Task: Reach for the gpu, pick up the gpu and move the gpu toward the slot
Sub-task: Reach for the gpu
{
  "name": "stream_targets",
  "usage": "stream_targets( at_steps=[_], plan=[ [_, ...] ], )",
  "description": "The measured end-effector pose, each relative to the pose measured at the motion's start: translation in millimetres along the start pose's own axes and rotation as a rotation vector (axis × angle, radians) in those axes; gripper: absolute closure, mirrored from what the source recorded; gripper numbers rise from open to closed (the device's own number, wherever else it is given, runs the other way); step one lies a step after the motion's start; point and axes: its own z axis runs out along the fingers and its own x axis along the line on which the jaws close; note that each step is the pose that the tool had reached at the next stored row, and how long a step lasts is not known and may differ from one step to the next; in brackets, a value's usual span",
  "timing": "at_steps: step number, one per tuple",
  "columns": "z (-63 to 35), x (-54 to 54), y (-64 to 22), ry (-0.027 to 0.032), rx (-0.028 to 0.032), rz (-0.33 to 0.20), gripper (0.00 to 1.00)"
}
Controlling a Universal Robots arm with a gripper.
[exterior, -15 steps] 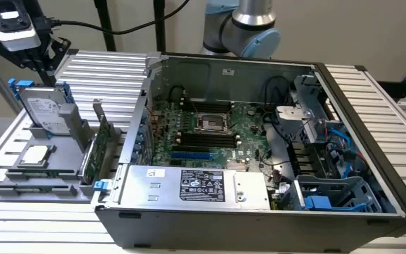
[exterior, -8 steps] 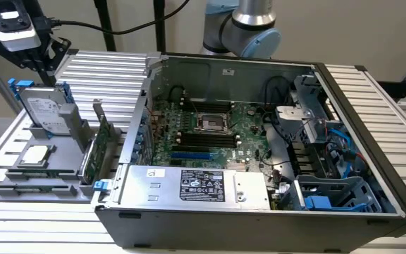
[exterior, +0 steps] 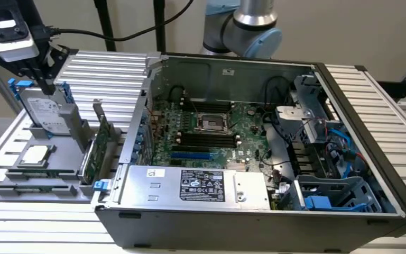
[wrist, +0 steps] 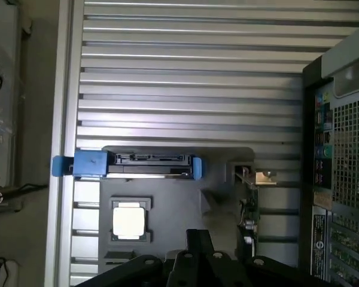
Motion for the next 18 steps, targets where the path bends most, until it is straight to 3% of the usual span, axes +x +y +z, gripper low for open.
stream_targets(
  at_steps=[12, 18],
  plan=[
    [7.8, -41.8, -26.5, -0.0001, -0.0001, 0.000, 0.89],
    [13.4, -54.8, -39.7, -0.0005, 0.0001, 0.000, 0.89]
  ],
)
